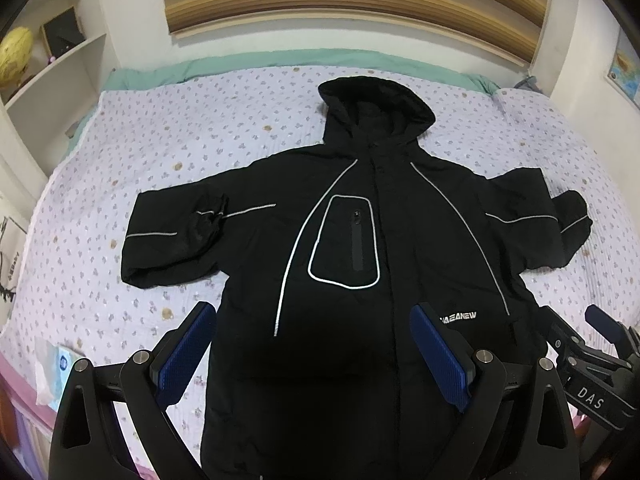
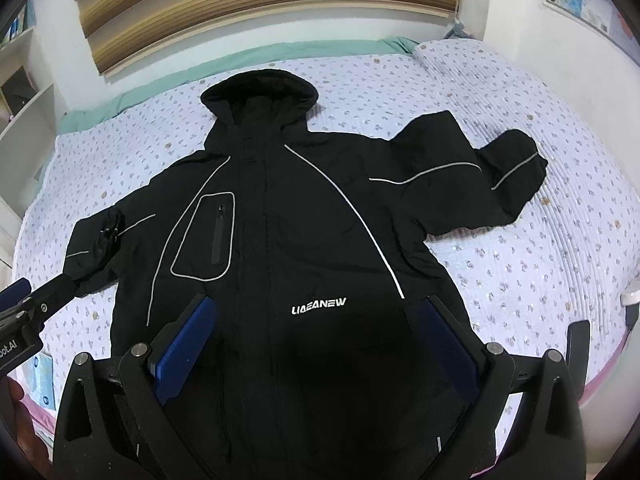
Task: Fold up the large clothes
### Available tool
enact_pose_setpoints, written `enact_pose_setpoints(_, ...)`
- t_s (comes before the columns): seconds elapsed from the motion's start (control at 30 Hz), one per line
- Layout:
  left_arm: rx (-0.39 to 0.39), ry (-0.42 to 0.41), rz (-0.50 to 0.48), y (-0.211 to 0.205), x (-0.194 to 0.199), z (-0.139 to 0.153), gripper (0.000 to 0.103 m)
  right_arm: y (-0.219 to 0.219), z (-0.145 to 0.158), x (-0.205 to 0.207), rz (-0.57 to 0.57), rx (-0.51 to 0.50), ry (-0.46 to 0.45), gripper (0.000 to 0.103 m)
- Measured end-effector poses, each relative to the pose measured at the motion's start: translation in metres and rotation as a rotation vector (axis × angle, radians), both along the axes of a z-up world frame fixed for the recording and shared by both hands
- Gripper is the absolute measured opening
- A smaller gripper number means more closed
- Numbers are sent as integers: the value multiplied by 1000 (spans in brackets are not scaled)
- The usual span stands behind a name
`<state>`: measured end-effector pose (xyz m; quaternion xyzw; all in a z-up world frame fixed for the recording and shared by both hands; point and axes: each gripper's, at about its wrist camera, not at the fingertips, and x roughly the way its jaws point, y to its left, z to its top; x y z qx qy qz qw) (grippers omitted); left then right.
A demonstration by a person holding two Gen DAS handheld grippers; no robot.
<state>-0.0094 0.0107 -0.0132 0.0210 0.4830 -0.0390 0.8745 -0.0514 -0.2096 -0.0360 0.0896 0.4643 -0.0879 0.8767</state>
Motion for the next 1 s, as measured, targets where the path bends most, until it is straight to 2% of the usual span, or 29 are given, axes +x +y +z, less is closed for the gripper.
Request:
enact_pose_setpoints(0.23,-10,34,27,16,18,-18,97,13,-11,15,45,-24,32,102)
enact_pose_setpoints(0.37,-3,21,121,62,37,-35,97,20,-17,25,76,-40,44,102)
enact_pose_setpoints(0.57,-42,23,252,142,62,-65,97,38,-39,53,139,-51,97,102)
enact_pose_setpoints(0.67,-52,31,229,163,79,-84,97,49,-53,68,171,-48,135,102)
enact_pose_setpoints(0.83,-27,48,159,168,114,-112,97,67,-75,92,227,-59,188,102)
enact_pose_setpoints(1.0,-64,74,147,170,154,-138,97,78,-99,114,263,-68,247,102)
